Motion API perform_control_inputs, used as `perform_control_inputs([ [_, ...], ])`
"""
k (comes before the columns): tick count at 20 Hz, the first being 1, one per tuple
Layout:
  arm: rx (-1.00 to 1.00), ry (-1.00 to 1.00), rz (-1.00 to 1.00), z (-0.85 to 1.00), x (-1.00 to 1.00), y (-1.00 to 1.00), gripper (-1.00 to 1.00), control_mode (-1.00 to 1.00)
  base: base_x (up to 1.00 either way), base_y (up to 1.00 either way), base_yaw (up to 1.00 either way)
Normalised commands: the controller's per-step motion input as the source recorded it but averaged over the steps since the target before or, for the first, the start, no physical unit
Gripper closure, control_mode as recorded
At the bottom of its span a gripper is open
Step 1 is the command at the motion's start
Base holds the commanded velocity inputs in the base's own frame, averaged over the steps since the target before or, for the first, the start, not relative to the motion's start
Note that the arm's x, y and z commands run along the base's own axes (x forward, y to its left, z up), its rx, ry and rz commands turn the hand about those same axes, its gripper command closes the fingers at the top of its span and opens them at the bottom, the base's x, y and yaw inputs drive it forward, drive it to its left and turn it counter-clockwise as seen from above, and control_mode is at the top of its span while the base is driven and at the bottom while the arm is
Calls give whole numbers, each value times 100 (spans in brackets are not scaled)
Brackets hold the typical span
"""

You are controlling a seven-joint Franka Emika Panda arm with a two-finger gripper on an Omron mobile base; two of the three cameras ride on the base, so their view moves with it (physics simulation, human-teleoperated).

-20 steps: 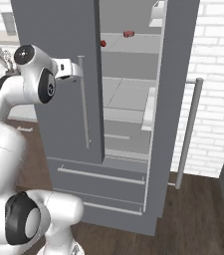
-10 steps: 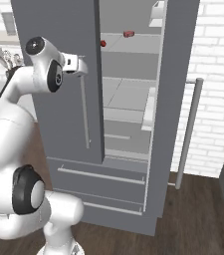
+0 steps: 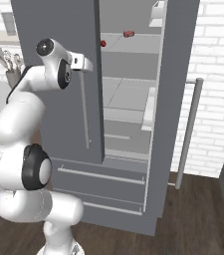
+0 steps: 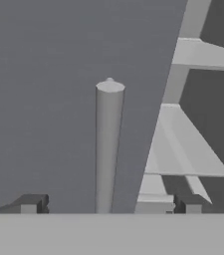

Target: Take the strawberry from the fridge and place it on top of the pancake, located on the dining counter.

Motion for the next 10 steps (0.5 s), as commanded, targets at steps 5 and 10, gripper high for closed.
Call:
perform_control_inputs([
  [5, 0, -1, -2, -16, 45, 0, -100, -100, 0, 0, 0],
  [10, 0, 0, -1, -17, 46, 0, -100, -100, 0, 0, 0],
])
